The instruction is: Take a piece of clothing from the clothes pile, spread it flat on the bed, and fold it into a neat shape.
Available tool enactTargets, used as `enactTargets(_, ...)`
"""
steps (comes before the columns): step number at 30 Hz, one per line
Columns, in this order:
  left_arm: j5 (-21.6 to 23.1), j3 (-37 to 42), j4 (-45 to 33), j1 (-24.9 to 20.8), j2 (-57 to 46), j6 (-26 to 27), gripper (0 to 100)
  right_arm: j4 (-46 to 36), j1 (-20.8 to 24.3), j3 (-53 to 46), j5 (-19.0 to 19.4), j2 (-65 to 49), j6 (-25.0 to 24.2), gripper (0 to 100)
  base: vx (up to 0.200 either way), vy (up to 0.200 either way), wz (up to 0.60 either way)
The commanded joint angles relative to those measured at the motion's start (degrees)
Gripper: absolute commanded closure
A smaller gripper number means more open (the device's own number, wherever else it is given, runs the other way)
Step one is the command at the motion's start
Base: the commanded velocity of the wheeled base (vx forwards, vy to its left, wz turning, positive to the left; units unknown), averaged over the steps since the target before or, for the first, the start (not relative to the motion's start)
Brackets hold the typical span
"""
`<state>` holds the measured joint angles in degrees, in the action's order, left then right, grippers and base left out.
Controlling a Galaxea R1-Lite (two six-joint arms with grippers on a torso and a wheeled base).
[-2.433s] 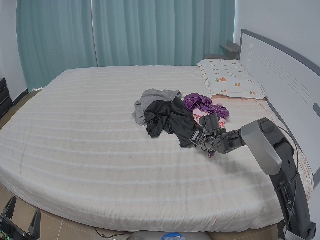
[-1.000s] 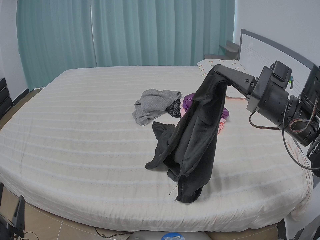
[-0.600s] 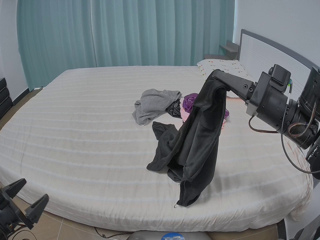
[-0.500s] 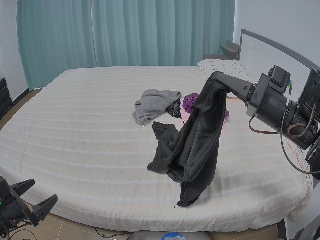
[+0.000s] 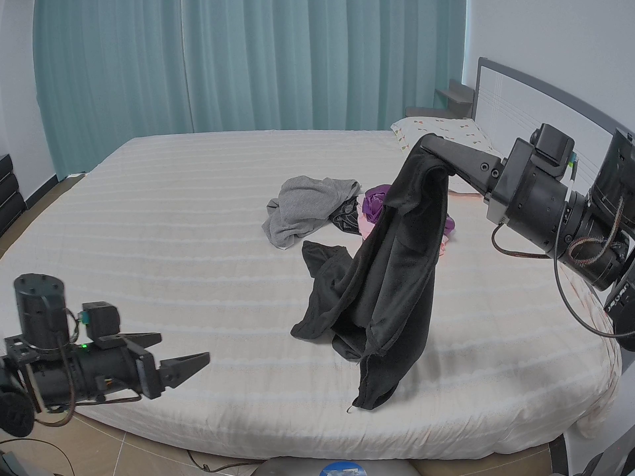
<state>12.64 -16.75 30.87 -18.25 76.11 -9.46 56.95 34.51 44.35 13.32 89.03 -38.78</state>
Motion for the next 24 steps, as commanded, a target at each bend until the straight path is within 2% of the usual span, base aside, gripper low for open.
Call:
enactTargets(1, -8.25, -8.30, 15.63, -11.28, 28.66, -4.34, 0, 0.44, 0.12, 1.79, -0.05, 0.53, 0.19, 100, 0.000, 0.000, 0.00)
enactTargets(5, -9.39, -14.71, 17.21, -13.30, 36.22, -5.75, 0, 0.44, 0.29, 2.23, -0.14, 0.44, 0.19, 100, 0.000, 0.000, 0.00)
enactTargets(6, -10.09, -18.32, 17.47, -14.18, 39.73, -5.83, 0, 0.44, 0.29, 2.23, -0.14, 0.53, 0.19, 100, 0.000, 0.000, 0.00)
enactTargets(11, -15.45, -28.25, 17.65, -16.03, 49.93, -6.01, 0, 0.53, 0.29, 2.23, -0.14, 0.62, 0.11, 100, 0.000, 0.000, 0.00)
enactTargets(20, -17.48, -40.73, 17.47, -16.38, 60.65, -6.18, 0, 1.40, 0.29, 2.23, -0.49, 0.62, 0.28, 100, 0.000, 0.000, 0.00)
enactTargets(24, -18.27, -47.41, 17.39, -16.38, 66.45, -8.38, 0, 2.99, 0.03, 1.88, -0.49, 0.80, 0.28, 100, 0.000, 0.000, 0.00)
